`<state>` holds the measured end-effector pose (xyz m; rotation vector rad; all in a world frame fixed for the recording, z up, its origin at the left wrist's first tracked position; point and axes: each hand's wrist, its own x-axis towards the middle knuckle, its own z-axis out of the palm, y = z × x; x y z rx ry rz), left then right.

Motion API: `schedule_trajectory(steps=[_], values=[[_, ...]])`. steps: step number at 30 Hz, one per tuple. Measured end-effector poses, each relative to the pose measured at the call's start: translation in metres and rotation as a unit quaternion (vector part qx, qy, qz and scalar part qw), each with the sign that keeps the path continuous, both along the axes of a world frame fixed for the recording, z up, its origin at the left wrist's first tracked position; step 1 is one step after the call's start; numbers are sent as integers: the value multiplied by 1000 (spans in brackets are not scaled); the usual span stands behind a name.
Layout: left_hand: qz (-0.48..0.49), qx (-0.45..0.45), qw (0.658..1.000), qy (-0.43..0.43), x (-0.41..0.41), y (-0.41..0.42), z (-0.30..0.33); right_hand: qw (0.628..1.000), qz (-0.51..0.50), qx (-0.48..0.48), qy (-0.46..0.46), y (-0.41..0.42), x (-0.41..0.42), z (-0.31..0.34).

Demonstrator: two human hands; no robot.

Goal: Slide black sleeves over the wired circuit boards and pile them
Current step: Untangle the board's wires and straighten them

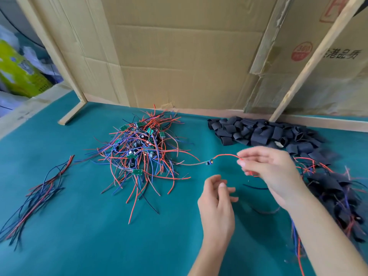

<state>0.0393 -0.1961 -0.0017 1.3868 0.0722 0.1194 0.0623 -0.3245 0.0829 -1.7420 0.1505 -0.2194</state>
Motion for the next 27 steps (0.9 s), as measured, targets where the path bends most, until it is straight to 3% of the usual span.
schedule_trajectory(steps=[5, 13, 16, 19, 21, 23, 25, 27], values=[[-48, -16, 999, 9, -3, 0, 5, 992, 37, 113, 39, -3, -89, -11], [-83, -38, 996, -1, -4, 1, 4, 960, 178, -133, 170, -14, -106, -20], [-85, -46, 995, 5, -2, 2, 3, 909, 264, -236, 221, -18, -90, -8], [-82, -1, 997, -12, -2, 2, 1, 870, 333, -244, 269, -21, -70, 9], [-80, 20, 996, -22, -2, 0, 0, 896, 275, -250, 241, -28, -47, 13], [-74, 14, 997, -20, -1, 0, -1, 928, 132, -299, 181, -42, -13, 9], [-62, 12, 998, -12, 0, 0, -2, 913, -1, -387, 129, -57, 25, 4], [-54, 15, 998, -5, 1, 0, -3, 876, -68, -454, 146, -75, 60, -7]])
